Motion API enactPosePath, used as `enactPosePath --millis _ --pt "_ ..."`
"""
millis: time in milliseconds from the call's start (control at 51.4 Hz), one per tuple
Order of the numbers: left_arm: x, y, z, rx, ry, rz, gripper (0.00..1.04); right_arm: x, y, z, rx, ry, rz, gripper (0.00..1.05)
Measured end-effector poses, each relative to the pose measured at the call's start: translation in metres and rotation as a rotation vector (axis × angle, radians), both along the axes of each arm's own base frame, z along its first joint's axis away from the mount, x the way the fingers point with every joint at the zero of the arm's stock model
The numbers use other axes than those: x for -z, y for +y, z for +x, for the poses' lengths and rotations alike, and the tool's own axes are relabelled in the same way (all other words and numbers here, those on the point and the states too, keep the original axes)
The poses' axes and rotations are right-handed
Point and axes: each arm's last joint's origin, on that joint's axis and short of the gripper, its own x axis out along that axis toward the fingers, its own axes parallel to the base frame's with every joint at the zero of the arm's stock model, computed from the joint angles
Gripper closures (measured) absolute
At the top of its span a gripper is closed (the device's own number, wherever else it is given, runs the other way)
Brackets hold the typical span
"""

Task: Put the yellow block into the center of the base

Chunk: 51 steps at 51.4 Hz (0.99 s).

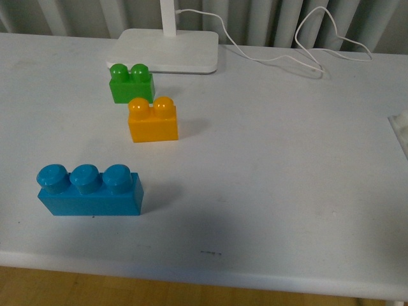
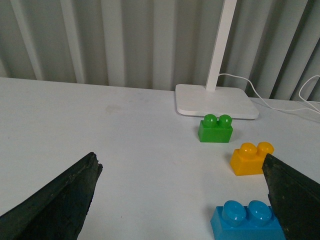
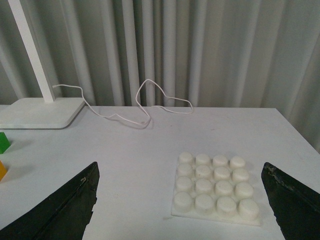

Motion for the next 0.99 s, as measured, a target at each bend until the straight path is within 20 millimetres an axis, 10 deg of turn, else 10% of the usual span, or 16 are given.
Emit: enactPosePath --millis 992 --pt "0.0 0.0 0.0 0.0 0.0 0.0 0.06 0.0002 0.0 0.0 0.003 0.002 0.002 0.09"
